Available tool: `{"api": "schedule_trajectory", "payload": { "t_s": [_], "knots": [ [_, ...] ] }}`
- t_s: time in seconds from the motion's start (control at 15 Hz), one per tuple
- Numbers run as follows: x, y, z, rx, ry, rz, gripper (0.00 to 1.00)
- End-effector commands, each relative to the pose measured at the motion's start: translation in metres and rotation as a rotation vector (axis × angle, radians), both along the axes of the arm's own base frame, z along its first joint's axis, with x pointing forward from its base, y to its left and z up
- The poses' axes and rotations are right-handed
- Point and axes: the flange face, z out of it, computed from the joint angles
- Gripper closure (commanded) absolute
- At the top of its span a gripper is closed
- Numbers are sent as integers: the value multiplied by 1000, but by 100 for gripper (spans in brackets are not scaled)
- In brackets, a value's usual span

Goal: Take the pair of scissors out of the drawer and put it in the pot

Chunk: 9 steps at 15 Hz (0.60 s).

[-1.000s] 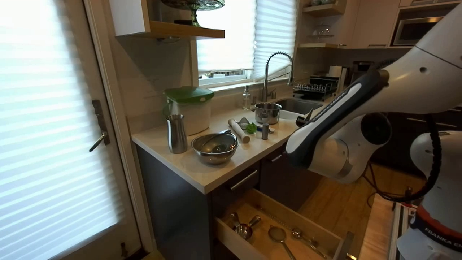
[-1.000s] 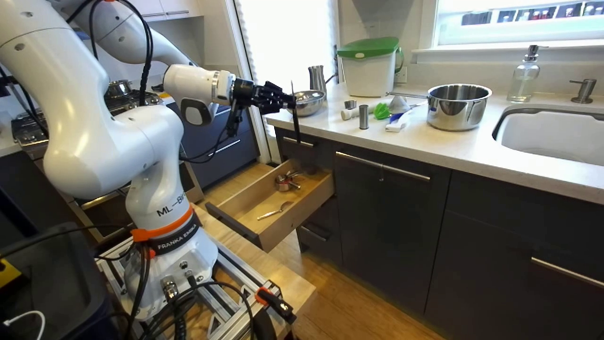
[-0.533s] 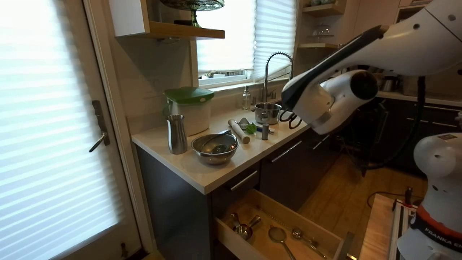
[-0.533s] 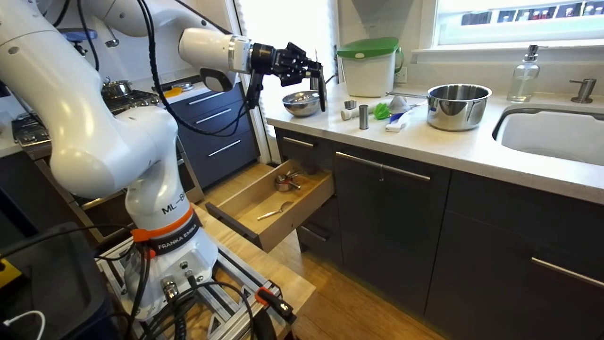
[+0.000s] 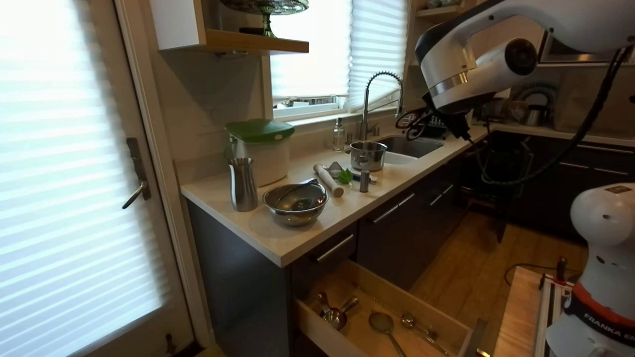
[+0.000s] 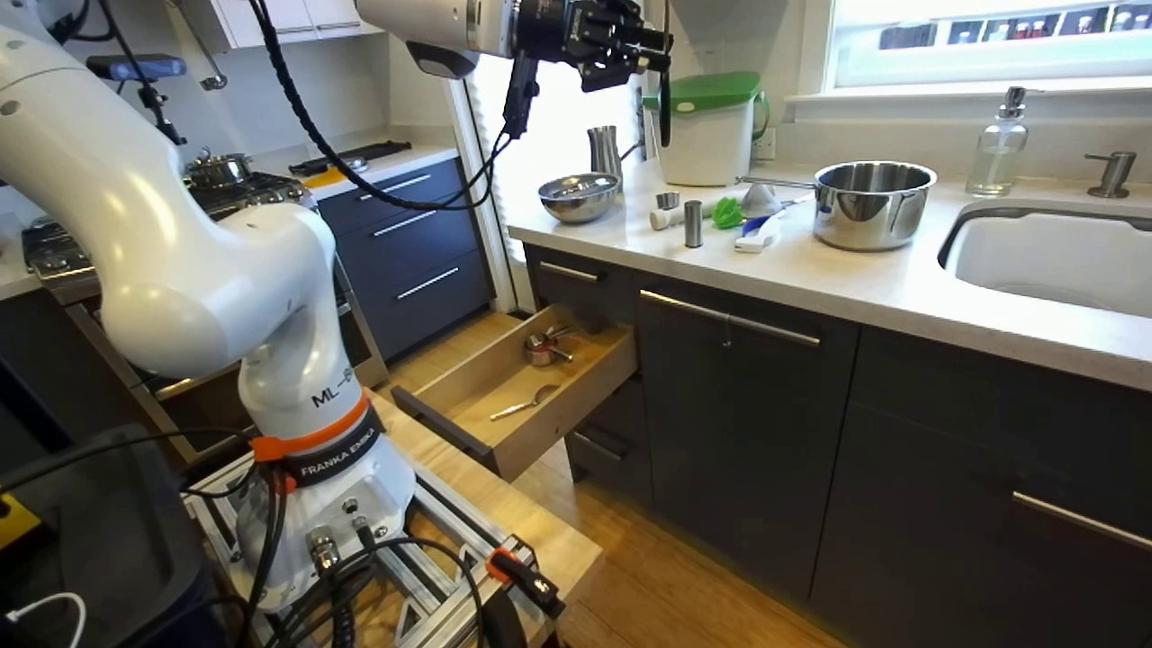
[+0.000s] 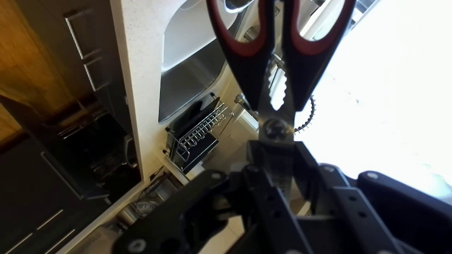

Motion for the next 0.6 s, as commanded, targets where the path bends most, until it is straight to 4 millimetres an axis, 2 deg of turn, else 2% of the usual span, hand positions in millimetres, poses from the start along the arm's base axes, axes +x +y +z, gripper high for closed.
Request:
{"api": "schedule_trajectory", "payload": {
  "t_s": [0.0, 0.07, 0.13, 0.27, 0.33, 0.4, 0.53],
  "knots": [
    [1, 3, -1, 1, 1, 6, 74],
    [1, 5, -1, 1, 2, 12, 74],
    [7, -9, 6, 2, 8, 2, 94],
    [16, -43, 3, -5, 101, -12, 94],
    [28, -67, -12, 24, 158, 32, 94],
    [34, -90, -14, 28, 184, 46, 94],
    [42, -125, -34, 58, 258, 56, 94]
  ]
}}
